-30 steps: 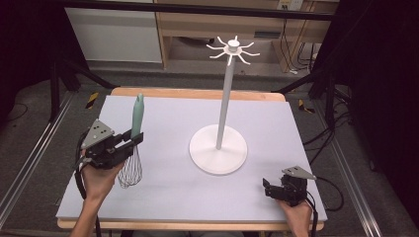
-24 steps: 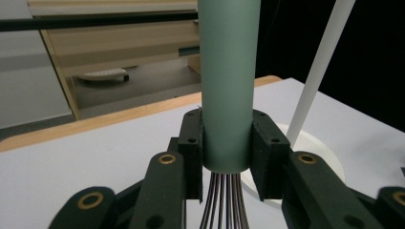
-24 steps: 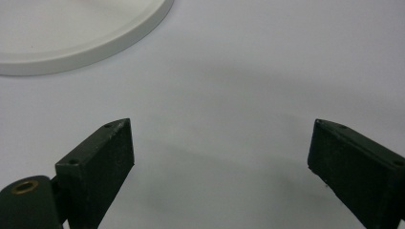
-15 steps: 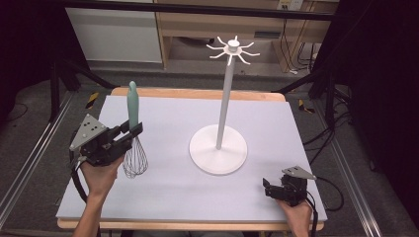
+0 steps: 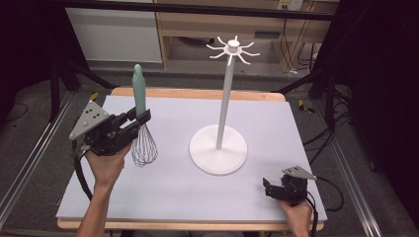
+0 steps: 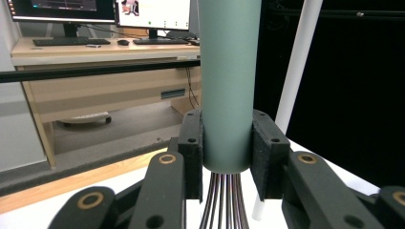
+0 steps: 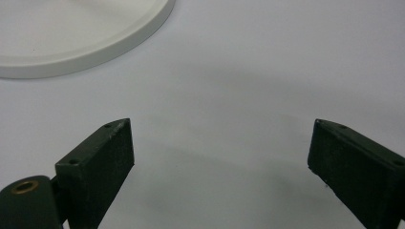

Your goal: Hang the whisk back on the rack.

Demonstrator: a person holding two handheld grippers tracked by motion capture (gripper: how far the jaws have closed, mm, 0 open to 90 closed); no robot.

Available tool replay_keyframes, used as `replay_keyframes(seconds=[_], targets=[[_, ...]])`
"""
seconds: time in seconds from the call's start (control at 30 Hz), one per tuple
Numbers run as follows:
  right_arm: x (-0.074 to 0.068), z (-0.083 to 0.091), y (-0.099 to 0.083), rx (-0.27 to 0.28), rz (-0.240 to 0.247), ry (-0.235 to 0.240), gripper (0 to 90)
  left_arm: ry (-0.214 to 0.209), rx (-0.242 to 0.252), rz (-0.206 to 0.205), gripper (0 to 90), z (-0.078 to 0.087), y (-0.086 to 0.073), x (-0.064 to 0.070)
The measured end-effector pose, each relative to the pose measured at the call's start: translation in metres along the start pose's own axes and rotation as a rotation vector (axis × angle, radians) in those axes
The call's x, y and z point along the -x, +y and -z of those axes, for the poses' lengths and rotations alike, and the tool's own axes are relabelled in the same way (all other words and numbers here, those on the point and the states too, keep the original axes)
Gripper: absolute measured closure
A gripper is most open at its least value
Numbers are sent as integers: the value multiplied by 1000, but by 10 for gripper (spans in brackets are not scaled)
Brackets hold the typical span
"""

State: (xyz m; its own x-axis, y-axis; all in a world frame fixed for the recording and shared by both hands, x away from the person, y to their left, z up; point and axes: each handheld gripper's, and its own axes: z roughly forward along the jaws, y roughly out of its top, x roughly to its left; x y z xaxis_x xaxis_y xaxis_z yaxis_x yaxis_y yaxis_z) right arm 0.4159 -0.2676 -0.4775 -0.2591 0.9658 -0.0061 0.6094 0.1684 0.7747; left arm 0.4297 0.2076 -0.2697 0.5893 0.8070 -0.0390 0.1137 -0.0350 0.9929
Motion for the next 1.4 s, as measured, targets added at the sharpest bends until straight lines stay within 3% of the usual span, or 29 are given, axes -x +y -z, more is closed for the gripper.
replay_keyframes(seconds=[0.37, 0.77, 1.4], targets=[[0, 0, 0, 2, -3, 2, 90, -34, -2, -7, 685, -16, 5, 7], [1, 1, 0, 3, -1, 1, 90, -65, -2, -50, 685, -33, 14, 25], [1, 1, 0, 10, -6, 7, 90, -141, -15, -61, 685, -58, 20, 43]])
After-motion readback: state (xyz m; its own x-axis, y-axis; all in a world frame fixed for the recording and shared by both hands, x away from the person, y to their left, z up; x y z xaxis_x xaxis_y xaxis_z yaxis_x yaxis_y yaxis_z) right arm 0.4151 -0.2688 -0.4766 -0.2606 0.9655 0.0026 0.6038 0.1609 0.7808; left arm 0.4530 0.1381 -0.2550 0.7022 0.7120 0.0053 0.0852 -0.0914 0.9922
